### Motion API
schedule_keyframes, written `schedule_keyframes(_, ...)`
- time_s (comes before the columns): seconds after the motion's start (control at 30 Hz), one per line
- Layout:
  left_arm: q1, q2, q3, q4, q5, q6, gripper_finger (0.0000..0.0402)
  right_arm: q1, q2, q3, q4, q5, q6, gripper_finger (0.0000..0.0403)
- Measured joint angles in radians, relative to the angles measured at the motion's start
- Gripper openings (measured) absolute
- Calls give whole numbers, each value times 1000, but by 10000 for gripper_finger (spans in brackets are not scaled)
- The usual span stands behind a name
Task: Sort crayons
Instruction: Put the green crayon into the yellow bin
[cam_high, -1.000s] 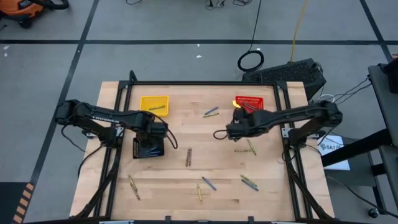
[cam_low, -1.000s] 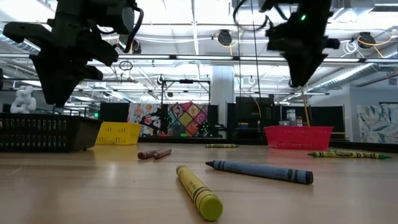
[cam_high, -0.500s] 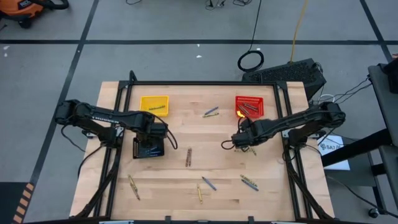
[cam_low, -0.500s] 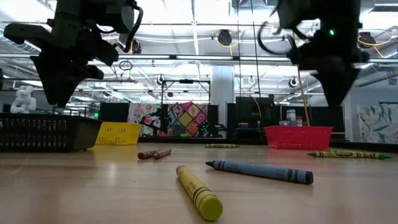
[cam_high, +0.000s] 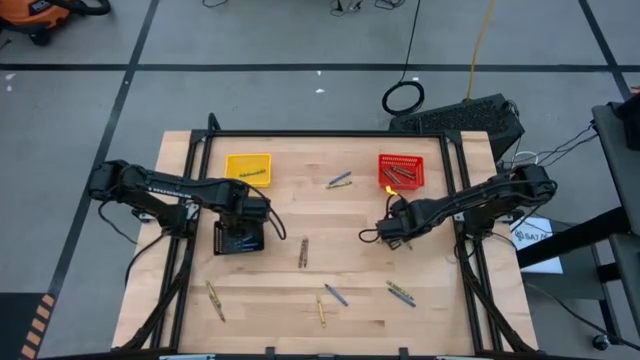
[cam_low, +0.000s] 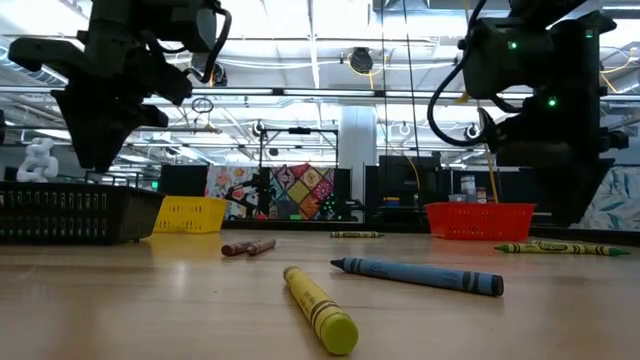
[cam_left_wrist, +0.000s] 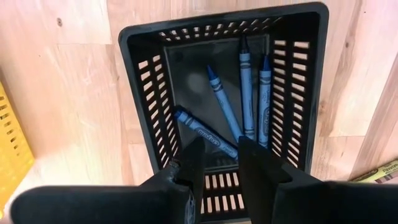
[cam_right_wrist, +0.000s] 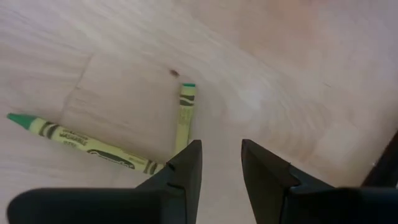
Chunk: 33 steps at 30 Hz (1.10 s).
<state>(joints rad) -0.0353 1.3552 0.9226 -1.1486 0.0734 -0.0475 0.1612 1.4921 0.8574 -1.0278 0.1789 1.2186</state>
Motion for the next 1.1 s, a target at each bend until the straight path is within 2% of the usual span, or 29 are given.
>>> schedule_keyframes(0.23, 0, 0, 0, 20, 0, 0, 86, 0, 0, 0, 72, 0, -8, 100)
schedule_keyframes(0.63, 0, 0, 0, 19, 0, 0, 86, 4, 0, 0, 86, 1, 0, 100)
schedule_keyframes(1.1, 0, 0, 0, 18, 0, 0, 86, 21, 0, -60, 164, -22, 78, 100)
